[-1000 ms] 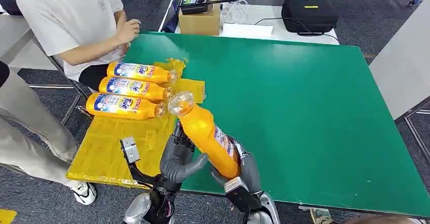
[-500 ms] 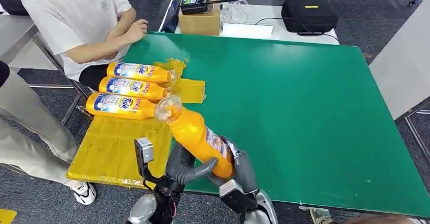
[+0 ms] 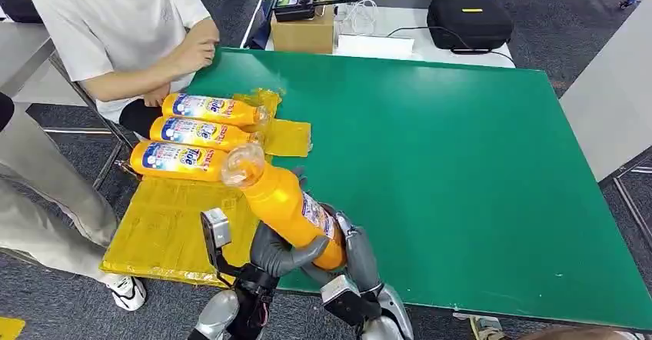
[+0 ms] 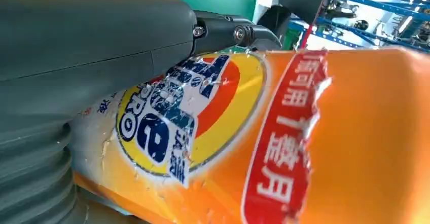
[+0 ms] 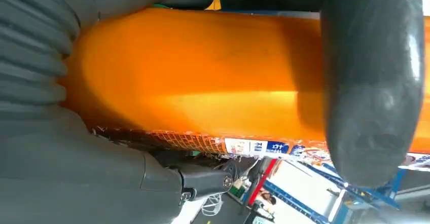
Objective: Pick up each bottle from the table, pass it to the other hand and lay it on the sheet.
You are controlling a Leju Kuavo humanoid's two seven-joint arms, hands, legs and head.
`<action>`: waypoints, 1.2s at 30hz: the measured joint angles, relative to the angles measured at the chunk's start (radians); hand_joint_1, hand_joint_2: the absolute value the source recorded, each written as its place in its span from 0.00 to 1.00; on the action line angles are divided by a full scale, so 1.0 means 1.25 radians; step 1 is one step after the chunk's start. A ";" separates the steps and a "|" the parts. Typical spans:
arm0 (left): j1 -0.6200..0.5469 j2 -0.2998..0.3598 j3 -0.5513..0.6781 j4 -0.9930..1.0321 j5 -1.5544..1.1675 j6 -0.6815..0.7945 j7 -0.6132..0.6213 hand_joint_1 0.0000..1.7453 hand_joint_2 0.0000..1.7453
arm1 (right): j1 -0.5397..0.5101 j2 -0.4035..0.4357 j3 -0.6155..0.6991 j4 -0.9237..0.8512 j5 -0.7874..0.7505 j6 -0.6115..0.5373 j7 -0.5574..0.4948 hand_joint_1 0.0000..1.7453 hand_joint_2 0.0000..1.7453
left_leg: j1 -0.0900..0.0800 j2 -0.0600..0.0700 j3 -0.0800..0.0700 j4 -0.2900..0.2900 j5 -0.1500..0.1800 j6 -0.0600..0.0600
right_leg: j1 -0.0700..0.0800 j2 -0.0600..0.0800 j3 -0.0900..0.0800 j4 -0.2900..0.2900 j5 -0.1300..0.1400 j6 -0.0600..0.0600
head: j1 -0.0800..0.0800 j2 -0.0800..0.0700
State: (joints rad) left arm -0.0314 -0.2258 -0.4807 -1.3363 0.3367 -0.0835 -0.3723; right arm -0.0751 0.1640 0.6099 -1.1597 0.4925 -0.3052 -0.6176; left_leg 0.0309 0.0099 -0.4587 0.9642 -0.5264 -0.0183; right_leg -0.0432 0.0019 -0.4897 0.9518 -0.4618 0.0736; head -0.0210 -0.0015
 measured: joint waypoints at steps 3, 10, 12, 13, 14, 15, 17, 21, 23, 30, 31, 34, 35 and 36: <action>0.001 0.000 0.004 -0.006 0.021 -0.002 -0.002 1.00 1.00 | -0.006 0.004 0.008 0.008 -0.010 0.001 -0.005 0.00 0.00 | 0.000 0.000 0.000 0.000 0.000 0.000 | 0.000 0.000 0.000 0.000 0.000 0.000 | 0.000 0.000; 0.005 0.000 0.019 -0.030 0.075 -0.042 -0.009 1.00 1.00 | -0.006 0.008 0.017 0.017 -0.024 0.006 0.007 0.00 0.00 | 0.000 0.000 0.000 0.000 0.000 0.000 | 0.000 0.000 0.000 0.000 0.000 0.000 | 0.000 0.000; 0.009 0.001 0.020 -0.043 0.075 -0.063 -0.008 1.00 1.00 | -0.005 0.008 0.014 0.017 -0.028 -0.001 0.015 0.00 0.00 | 0.000 0.000 0.000 0.000 0.000 0.000 | 0.000 0.000 0.000 0.000 0.000 0.000 | 0.000 0.000; 0.010 0.001 0.020 -0.047 0.076 -0.068 -0.007 1.00 1.00 | -0.005 0.008 0.013 0.017 -0.028 -0.002 0.015 0.00 0.00 | 0.000 0.000 0.000 0.000 0.000 0.000 | 0.000 0.000 0.000 0.000 0.000 0.000 | 0.000 0.000; 0.010 0.002 0.020 -0.050 0.077 -0.071 -0.006 1.00 1.00 | -0.005 0.008 0.012 0.017 -0.028 -0.003 0.016 0.00 0.00 | 0.000 0.000 0.000 0.000 0.000 0.000 | 0.000 0.000 0.000 0.000 0.000 0.000 | 0.000 0.000; 0.010 0.002 0.020 -0.053 0.078 -0.073 -0.005 1.00 1.00 | -0.005 0.008 0.011 0.017 -0.028 -0.004 0.016 0.00 0.00 | 0.000 0.000 0.000 0.000 0.000 0.000 | 0.000 0.000 0.000 0.000 0.000 0.000 | 0.000 0.000; 0.012 0.003 0.020 -0.056 0.080 -0.081 -0.005 1.00 1.00 | -0.004 0.008 0.008 0.017 -0.030 -0.007 0.016 0.00 0.00 | 0.000 0.000 0.000 0.000 0.000 0.000 | 0.000 0.000 0.000 0.000 0.000 0.000 | 0.000 0.000; 0.015 0.007 0.022 -0.065 0.051 -0.104 -0.016 1.00 1.00 | 0.001 0.009 -0.007 0.012 -0.036 -0.007 0.015 0.00 0.00 | 0.000 0.000 0.000 0.000 0.000 0.000 | 0.000 0.000 0.000 0.000 0.000 0.000 | 0.000 0.000; 0.017 0.008 0.025 -0.072 0.028 -0.103 -0.018 1.00 1.00 | 0.004 0.008 -0.020 0.007 -0.036 -0.008 0.012 0.00 0.00 | 0.000 0.000 0.000 0.000 0.000 0.000 | 0.000 0.000 0.000 0.000 0.000 0.000 | 0.000 0.000; 0.018 0.009 0.026 -0.086 -0.030 -0.074 -0.026 1.00 1.00 | 0.019 0.007 -0.046 -0.003 -0.036 -0.016 0.006 0.00 0.00 | 0.000 0.000 0.000 0.000 0.000 0.000 | 0.000 0.000 0.000 0.000 0.000 0.000 | 0.000 0.000; 0.018 0.010 0.027 -0.087 -0.074 -0.043 -0.034 1.00 1.00 | 0.023 0.007 -0.054 -0.008 -0.037 -0.023 0.004 0.00 0.00 | 0.000 -0.001 0.000 0.000 0.000 0.000 | 0.000 0.000 0.000 0.000 0.000 0.000 | 0.000 0.000; 0.017 0.033 0.038 -0.089 -0.434 0.193 -0.051 1.00 1.00 | 0.043 0.000 -0.099 -0.038 -0.040 -0.043 0.002 0.00 0.00 | 0.000 0.000 0.000 0.000 0.000 0.000 | 0.000 0.000 0.000 0.000 0.000 0.000 | 0.000 0.000; 0.017 0.041 0.045 -0.089 -0.539 0.253 -0.049 1.00 1.00 | 0.049 -0.003 -0.113 -0.047 -0.040 -0.043 0.002 0.00 0.00 | 0.000 0.000 0.000 0.000 0.000 0.000 | 0.000 0.000 0.000 0.000 0.000 0.000 | 0.000 0.000; 0.016 0.049 0.053 -0.086 -0.634 0.303 -0.045 1.00 1.00 | 0.056 -0.006 -0.128 -0.056 -0.039 -0.043 0.002 0.00 0.00 | 0.000 0.000 0.000 0.000 0.000 0.000 | 0.000 0.000 0.000 0.000 0.000 0.000 | 0.000 0.000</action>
State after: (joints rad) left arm -0.0111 -0.1640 -0.4150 -1.4435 -0.4559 0.2951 -0.4284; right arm -0.0054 0.1572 0.4505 -1.2299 0.4437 -0.3593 -0.6153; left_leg 0.0310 0.0095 -0.4587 0.9642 -0.5263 -0.0183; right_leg -0.0431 0.0015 -0.4899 0.9517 -0.4618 0.0736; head -0.0206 -0.0015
